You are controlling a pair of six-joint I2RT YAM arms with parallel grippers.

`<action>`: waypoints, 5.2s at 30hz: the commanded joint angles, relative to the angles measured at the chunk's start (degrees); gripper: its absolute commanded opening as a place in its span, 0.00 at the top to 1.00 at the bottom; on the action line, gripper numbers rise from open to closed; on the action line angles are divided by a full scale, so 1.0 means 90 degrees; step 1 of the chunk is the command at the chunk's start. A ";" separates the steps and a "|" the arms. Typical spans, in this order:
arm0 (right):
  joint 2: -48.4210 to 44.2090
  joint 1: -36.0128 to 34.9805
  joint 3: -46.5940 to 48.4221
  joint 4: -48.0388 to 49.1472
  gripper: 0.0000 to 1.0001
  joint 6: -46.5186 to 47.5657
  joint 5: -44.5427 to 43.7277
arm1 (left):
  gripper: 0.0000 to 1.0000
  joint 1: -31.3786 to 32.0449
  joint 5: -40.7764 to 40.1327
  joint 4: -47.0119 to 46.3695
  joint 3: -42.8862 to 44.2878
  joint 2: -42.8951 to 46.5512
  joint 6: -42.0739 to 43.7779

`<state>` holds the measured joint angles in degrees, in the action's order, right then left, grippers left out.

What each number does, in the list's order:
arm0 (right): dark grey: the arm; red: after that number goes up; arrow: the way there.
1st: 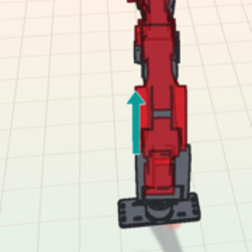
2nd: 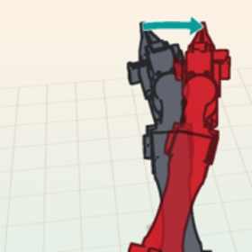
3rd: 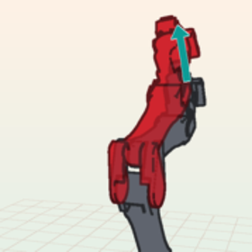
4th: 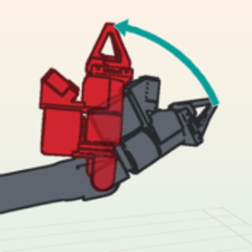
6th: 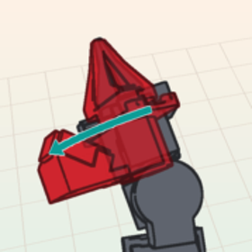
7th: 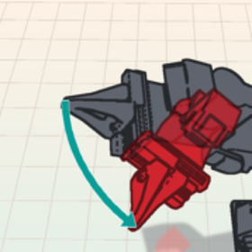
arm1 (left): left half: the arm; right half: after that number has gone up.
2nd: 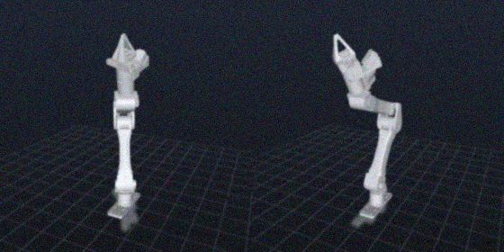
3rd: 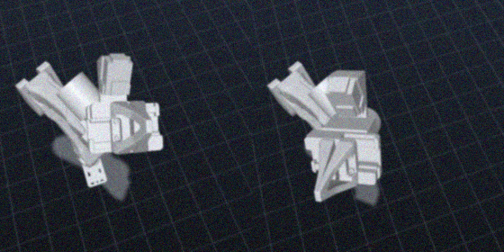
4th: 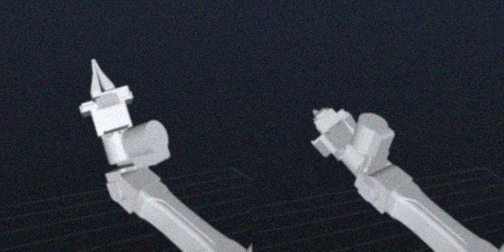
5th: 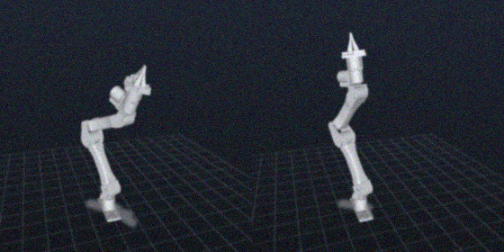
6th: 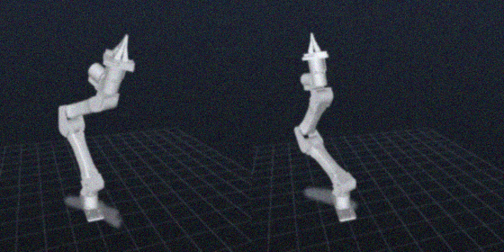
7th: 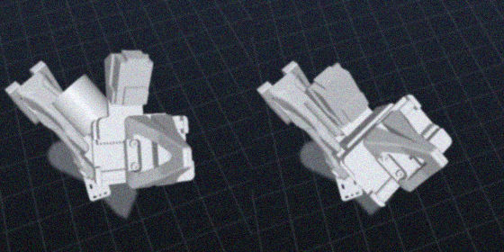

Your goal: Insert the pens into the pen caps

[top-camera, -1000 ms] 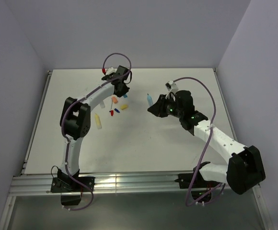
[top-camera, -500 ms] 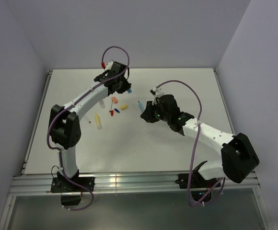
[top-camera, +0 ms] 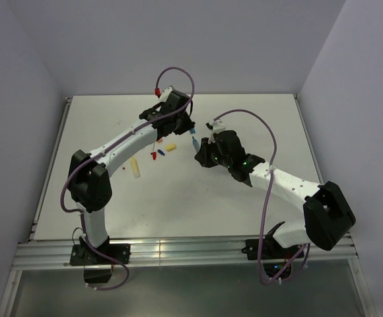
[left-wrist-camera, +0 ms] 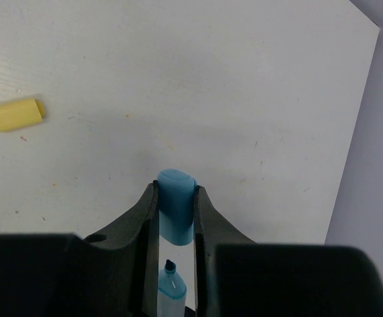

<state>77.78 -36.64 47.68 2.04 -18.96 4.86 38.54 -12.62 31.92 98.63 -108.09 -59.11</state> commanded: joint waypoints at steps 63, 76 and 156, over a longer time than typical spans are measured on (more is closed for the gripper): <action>-0.1884 -0.0059 -0.0093 0.2566 1.00 -0.0003 -0.1058 | 1.00 0.3060 -0.3489 0.2312 0.0955 0.1151 0.0035; -0.2099 -0.0059 0.0405 0.2615 1.00 0.0271 -0.1331 | 1.00 0.3393 -0.3852 0.2850 0.0916 0.0790 -0.0375; -0.3026 -0.0059 0.1354 0.1012 1.00 -0.0479 0.2144 | 0.20 0.3326 -0.1891 -0.1574 0.0858 0.4041 0.4253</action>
<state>52.73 -36.99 62.22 6.11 -19.62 17.34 71.13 -41.32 23.07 107.92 -71.68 -27.03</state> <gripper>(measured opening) 0.257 0.792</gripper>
